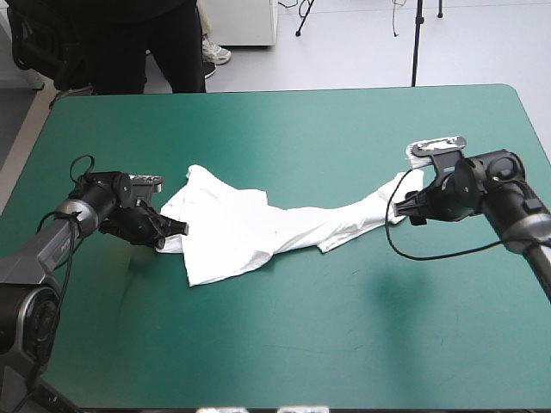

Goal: Fold the cloth

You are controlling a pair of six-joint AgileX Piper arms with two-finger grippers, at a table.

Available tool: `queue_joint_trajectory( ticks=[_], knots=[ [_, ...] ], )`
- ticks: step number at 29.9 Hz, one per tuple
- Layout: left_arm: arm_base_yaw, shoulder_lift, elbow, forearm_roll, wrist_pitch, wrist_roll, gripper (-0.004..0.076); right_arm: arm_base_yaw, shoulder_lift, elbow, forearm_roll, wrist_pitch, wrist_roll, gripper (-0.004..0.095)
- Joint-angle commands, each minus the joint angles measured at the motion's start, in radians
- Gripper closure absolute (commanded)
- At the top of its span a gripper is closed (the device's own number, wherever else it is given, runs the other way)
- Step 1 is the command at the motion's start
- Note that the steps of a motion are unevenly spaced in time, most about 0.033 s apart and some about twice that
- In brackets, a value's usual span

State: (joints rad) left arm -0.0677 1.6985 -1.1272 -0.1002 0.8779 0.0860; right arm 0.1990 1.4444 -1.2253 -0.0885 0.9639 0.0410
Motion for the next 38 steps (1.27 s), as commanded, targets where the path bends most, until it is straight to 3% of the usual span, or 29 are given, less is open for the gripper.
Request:
queue_joint_trajectory(
  ticks=[1, 9, 17, 27, 31, 38],
  knots=[
    [0.000, -0.026, -0.017, 0.003, 0.002, -0.002, 0.0733, 0.001, 0.050, -0.016, 0.013, -0.111, 0.004, 0.0237],
    [0.000, -0.026, -0.017, 0.000, 0.009, -0.002, 0.0733, -0.001, 0.204, -0.016, 0.013, -0.170, 0.010, 0.0239],
    [0.000, -0.026, -0.017, 0.000, 0.014, -0.002, 0.0733, -0.005, 0.273, -0.020, 0.018, -0.248, 0.012, 0.0395],
    [0.000, -0.026, -0.017, 0.006, 0.025, -0.002, 0.0733, -0.037, 0.371, -0.039, 0.098, -0.251, 0.005, 0.0476],
    [0.000, -0.026, -0.017, 0.006, 0.025, 0.008, 0.0733, -0.037, 0.393, -0.039, 0.139, -0.262, -0.003, 0.0574],
    [0.000, -0.026, -0.017, 0.006, 0.028, 0.015, 0.0733, -0.037, 0.404, -0.039, 0.150, -0.314, -0.012, 0.0877]
  ],
)
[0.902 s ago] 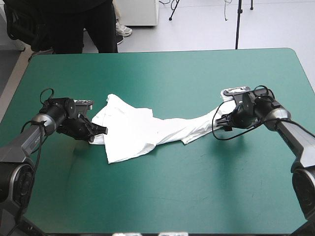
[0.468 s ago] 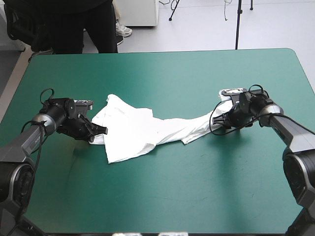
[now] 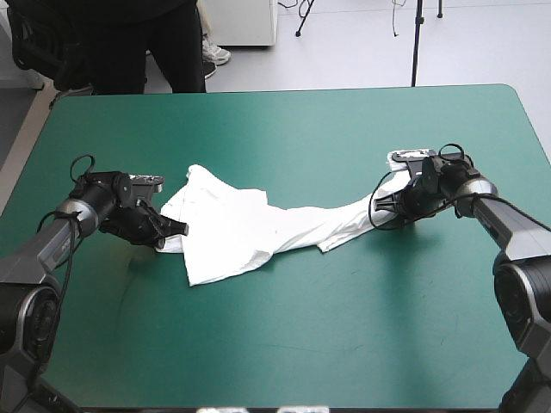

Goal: Fold the cloth

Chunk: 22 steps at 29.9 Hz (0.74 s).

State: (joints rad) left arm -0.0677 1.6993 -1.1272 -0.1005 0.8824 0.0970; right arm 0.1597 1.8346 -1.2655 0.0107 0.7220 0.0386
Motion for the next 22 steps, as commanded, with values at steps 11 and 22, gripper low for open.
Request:
queue_joint_trajectory(
  ticks=[11, 22],
  knots=[
    [0.000, -0.033, -0.019, 0.006, 0.025, 0.028, 0.0733, 0.002, 0.006, -0.040, 0.044, -0.048, -0.039, 0.0925],
    [0.000, -0.171, -0.164, -0.018, 0.107, 0.028, 0.0733, 0.002, -0.136, -0.271, -0.011, 0.148, -0.063, 0.0925]
  ],
)
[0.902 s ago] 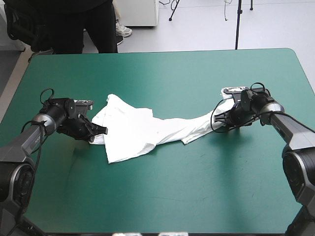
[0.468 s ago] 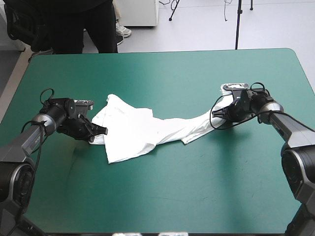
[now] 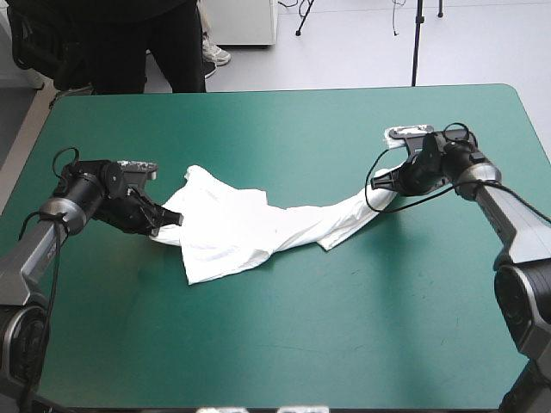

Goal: Fold the cloth

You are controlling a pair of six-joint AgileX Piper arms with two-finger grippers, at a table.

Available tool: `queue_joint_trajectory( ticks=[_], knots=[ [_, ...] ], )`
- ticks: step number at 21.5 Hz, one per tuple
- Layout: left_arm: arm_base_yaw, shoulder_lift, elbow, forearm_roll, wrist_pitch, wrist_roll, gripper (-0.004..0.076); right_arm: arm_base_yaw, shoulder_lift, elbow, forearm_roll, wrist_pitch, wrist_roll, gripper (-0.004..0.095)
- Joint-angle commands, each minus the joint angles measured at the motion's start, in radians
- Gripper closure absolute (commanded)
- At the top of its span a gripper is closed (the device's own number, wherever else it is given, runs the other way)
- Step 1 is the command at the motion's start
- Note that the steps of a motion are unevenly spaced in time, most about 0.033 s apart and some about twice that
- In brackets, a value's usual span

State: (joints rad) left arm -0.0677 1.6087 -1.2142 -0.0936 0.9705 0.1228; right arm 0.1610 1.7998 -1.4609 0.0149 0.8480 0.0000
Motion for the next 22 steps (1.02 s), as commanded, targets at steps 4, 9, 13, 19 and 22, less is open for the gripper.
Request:
queue_joint_trajectory(
  ticks=[4, 9, 13, 19, 22],
  knots=[
    [0.000, -0.149, -0.170, -0.075, 0.048, 0.009, 0.0733, 0.001, -0.179, -0.148, -0.008, 0.075, -0.046, 0.0925],
    [0.000, -0.268, -0.408, -0.209, 0.105, 0.015, 0.0733, 0.001, -0.352, -0.277, -0.006, 0.128, -0.053, 0.0925],
    [0.000, -0.338, -0.592, -0.308, 0.107, 0.035, 0.0733, 0.001, -0.470, -0.412, -0.006, 0.134, -0.057, 0.0925],
    [0.000, -0.475, -0.759, -0.374, 0.107, 0.052, 0.0733, 0.001, -0.648, -0.501, -0.006, 0.168, -0.057, 0.0925],
    [0.000, -0.545, -0.764, -0.374, 0.132, 0.052, 0.0733, 0.001, -0.718, -0.492, -0.006, 0.197, -0.057, 0.0925]
  ],
)
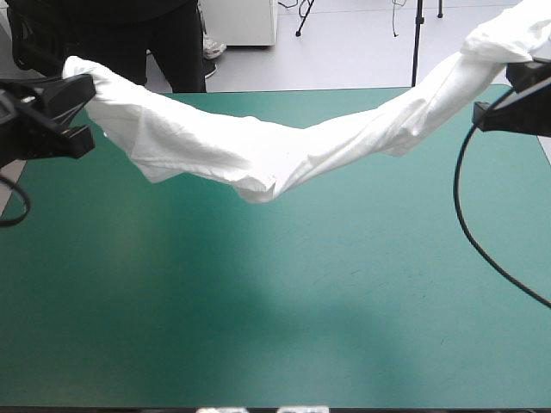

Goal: Fold the cloth

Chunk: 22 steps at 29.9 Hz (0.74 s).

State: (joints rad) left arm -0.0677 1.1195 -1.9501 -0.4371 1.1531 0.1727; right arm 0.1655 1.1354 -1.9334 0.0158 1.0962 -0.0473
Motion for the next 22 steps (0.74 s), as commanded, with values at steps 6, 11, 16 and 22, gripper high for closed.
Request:
queue_joint_trajectory(
  ticks=[6, 11, 16, 22],
  knots=[
    [-0.042, -0.128, -0.028, -0.030, 0.039, -0.004, 0.0733, -0.004, -0.154, 0.046, -0.006, -0.007, -0.010, 0.0925],
    [-0.053, -0.140, -0.015, -0.028, 0.136, -0.059, 0.0733, -0.004, -0.229, 0.176, 0.009, 0.007, -0.010, 0.0925],
    [-0.053, -0.148, 0.075, -0.029, 0.136, -0.072, 0.0733, -0.004, -0.261, 0.328, 0.042, 0.009, -0.010, 0.0925],
    [-0.053, -0.150, 0.278, -0.014, 0.136, -0.079, 0.0733, 0.018, -0.255, 0.459, 0.040, -0.014, -0.010, 0.0925]
  ],
)
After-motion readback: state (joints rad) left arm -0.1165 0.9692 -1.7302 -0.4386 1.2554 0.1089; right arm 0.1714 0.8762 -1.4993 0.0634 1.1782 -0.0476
